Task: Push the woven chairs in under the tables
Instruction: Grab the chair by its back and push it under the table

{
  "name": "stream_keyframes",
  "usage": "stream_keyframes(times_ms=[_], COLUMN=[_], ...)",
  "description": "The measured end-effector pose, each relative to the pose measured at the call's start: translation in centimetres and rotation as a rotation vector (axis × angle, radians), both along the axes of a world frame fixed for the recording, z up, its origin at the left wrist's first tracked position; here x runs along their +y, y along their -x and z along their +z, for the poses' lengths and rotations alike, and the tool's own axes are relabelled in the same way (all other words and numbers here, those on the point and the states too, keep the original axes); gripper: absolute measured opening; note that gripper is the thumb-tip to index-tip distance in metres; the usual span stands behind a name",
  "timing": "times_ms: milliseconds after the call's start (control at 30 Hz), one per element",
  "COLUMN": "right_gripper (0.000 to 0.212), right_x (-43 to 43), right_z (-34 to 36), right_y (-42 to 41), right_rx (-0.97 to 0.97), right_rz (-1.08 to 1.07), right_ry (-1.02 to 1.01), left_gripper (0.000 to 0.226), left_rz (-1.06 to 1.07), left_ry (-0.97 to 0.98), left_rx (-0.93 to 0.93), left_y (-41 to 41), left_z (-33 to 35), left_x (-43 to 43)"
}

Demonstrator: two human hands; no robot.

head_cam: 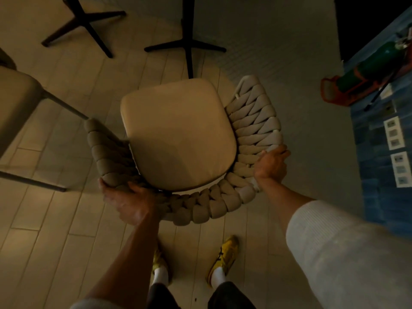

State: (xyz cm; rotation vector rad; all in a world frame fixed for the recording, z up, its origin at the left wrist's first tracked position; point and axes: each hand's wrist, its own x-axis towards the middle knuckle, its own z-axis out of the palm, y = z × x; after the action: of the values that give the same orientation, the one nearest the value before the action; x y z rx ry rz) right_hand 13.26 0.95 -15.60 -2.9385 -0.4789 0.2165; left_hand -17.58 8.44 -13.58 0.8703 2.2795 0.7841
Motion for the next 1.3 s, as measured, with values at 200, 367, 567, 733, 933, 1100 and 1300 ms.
stream_keyframes(times_ms=[200, 367, 567, 733, 933, 1100, 1300], right_gripper=[0.066, 0.064, 0.063, 0.067, 0.084, 0.103, 0.103], right_x=[-1.7, -2.5, -2.3, -2.1, -1.5, -1.2, -1.8], right_z=[-0.1, 0.3, 0.5, 0.5, 0.5, 0.7, 0.6], right_y=[6.4, 10.8, 15.7, 19.9, 22.7, 25.0, 27.0], right_rx=[0.057, 0.086, 0.08, 0.1, 0.139, 0.166, 0.135], right_rz=[-0.13, -0.19, -0.259, -0.315, -0.307, -0.303, -0.303], right_ry=[-0.022, -0.055, -0.123, -0.169, -0.172, -0.194, -0.209], left_gripper=[0.072, 0.075, 0.077, 0.077, 0.076, 0.08, 0.078], left_rz=[-0.154, -0.234, -0.334, -0.389, -0.434, -0.475, -0.535], left_ry=[-0.017, -0.03, -0.031, -0.038, -0.047, -0.056, -0.092], left_rx=[0.039, 0.027, 0.018, 0.059, 0.078, 0.105, 0.155], left_y=[5.2, 8.7, 12.4, 15.4, 17.5, 19.4, 20.7], left_z=[-0.3, -0.8, -1.2, -1.2, -1.2, -1.6, -1.5], left_x=[2.1, 3.7, 5.4, 7.5, 9.7, 11.5, 11.5])
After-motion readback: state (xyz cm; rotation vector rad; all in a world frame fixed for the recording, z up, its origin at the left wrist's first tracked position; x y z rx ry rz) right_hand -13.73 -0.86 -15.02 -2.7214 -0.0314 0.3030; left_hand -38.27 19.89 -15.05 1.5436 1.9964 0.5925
